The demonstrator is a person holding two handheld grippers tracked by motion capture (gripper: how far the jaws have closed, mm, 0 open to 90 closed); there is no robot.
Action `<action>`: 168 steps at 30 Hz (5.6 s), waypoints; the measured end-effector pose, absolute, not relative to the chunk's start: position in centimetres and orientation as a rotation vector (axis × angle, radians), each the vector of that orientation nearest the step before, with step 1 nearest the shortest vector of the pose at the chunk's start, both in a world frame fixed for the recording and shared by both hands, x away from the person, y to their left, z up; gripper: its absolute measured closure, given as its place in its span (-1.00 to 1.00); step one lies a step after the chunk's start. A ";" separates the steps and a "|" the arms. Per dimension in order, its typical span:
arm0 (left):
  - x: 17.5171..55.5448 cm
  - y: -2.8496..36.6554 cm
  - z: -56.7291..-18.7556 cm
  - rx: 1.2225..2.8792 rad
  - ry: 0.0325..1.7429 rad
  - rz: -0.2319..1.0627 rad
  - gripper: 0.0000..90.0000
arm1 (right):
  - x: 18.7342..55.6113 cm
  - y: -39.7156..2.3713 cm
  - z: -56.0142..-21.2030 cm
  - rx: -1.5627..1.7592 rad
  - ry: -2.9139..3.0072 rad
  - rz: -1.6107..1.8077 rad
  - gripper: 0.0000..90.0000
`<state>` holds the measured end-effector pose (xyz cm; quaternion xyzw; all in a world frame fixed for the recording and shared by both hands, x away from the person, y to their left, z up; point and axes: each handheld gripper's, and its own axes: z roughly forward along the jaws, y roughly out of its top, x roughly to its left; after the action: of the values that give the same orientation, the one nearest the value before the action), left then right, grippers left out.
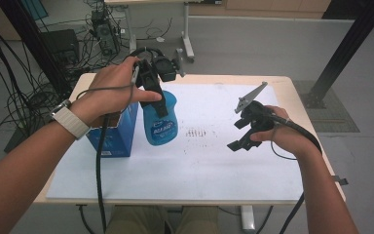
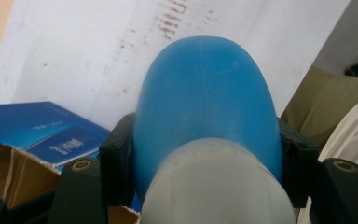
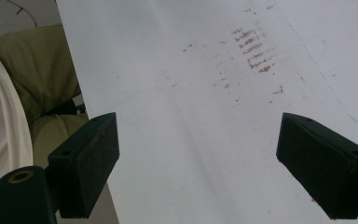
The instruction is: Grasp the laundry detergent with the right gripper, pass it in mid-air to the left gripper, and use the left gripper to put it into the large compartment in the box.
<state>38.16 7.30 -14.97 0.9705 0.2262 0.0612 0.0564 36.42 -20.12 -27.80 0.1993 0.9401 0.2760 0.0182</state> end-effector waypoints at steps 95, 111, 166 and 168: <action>43.2 20.5 -5.7 2.335 1.997 0.357 -0.15 | 37.7 -19.6 -27.2 0.528 2.938 0.787 -0.71; 43.6 21.6 -6.9 2.286 2.054 0.313 -0.15 | 36.7 -20.2 -26.7 0.537 2.916 0.805 -0.71; 45.4 21.1 -15.3 2.318 2.064 0.355 -0.15 | 36.7 -20.5 -28.4 0.589 2.945 0.800 -0.71; 45.5 21.0 -15.6 2.323 2.063 0.352 -0.15 | 36.6 -20.5 -28.5 0.593 2.946 0.797 -0.71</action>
<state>45.50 21.04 -15.63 0.7430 0.6597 0.1124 0.0076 36.64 -20.54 -28.48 0.1906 0.9475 0.2563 0.0165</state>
